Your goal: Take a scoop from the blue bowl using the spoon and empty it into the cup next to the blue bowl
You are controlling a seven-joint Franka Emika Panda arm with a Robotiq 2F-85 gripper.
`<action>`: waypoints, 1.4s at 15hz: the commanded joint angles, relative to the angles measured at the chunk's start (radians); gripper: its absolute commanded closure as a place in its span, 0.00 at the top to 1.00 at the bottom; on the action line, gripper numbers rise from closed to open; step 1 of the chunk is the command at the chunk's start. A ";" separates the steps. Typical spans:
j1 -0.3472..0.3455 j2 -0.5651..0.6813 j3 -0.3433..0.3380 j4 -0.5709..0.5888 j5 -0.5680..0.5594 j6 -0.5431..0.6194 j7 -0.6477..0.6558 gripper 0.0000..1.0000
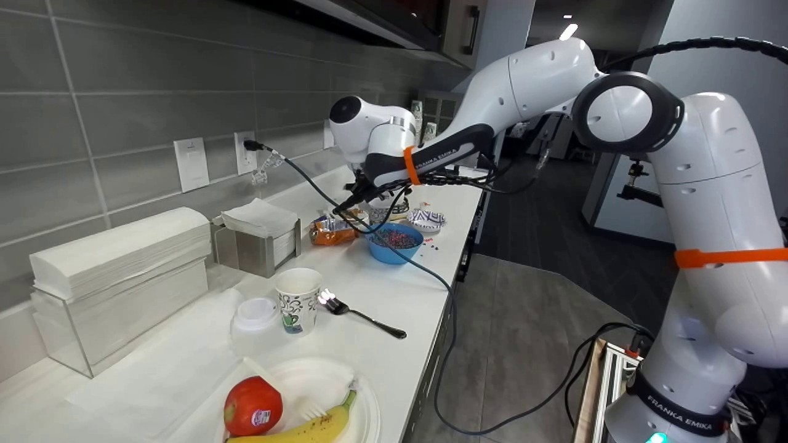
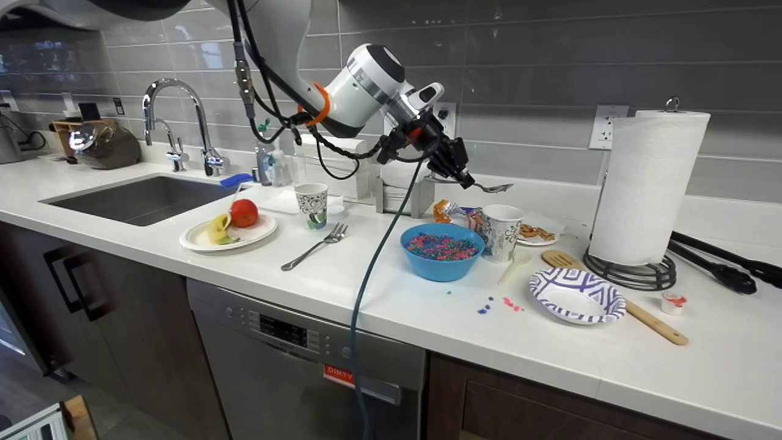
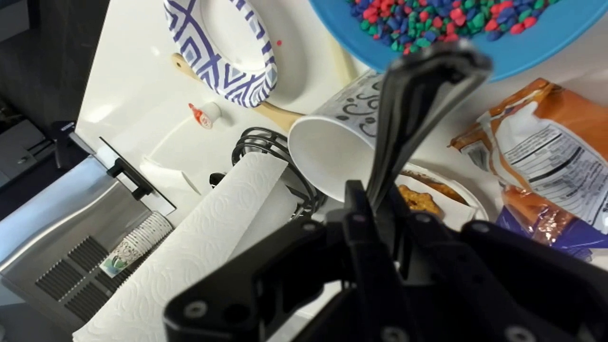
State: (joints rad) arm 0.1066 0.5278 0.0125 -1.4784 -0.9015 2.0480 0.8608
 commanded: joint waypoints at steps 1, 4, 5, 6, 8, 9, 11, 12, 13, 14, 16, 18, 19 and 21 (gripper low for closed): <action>-0.007 -0.054 -0.018 -0.070 0.069 0.021 -0.023 0.03; -0.004 -0.073 -0.032 -0.089 0.101 0.004 -0.033 0.03; -0.002 -0.082 -0.037 -0.097 0.107 0.006 -0.032 0.03; -0.003 -0.088 -0.039 -0.104 0.115 0.009 -0.038 0.03; -0.008 -0.098 -0.038 -0.113 0.140 0.014 -0.057 0.03; -0.009 -0.102 -0.039 -0.118 0.151 0.016 -0.064 0.03; 0.000 -0.116 -0.045 -0.127 0.159 -0.007 -0.071 0.03; 0.002 -0.133 -0.046 -0.141 0.162 -0.015 -0.073 0.03; 0.006 -0.147 -0.049 -0.154 0.154 -0.020 -0.066 0.03; 0.008 -0.170 -0.048 -0.175 0.152 -0.024 -0.068 0.03; 0.006 -0.208 -0.038 -0.211 0.158 -0.031 -0.102 0.03; -0.005 -0.243 -0.017 -0.248 0.200 -0.014 -0.185 0.03; -0.010 -0.258 -0.009 -0.265 0.229 -0.001 -0.232 0.03; -0.011 -0.279 0.002 -0.287 0.287 0.001 -0.322 0.03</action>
State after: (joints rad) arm 0.1057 0.3139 -0.0056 -1.6904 -0.6999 2.0350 0.6625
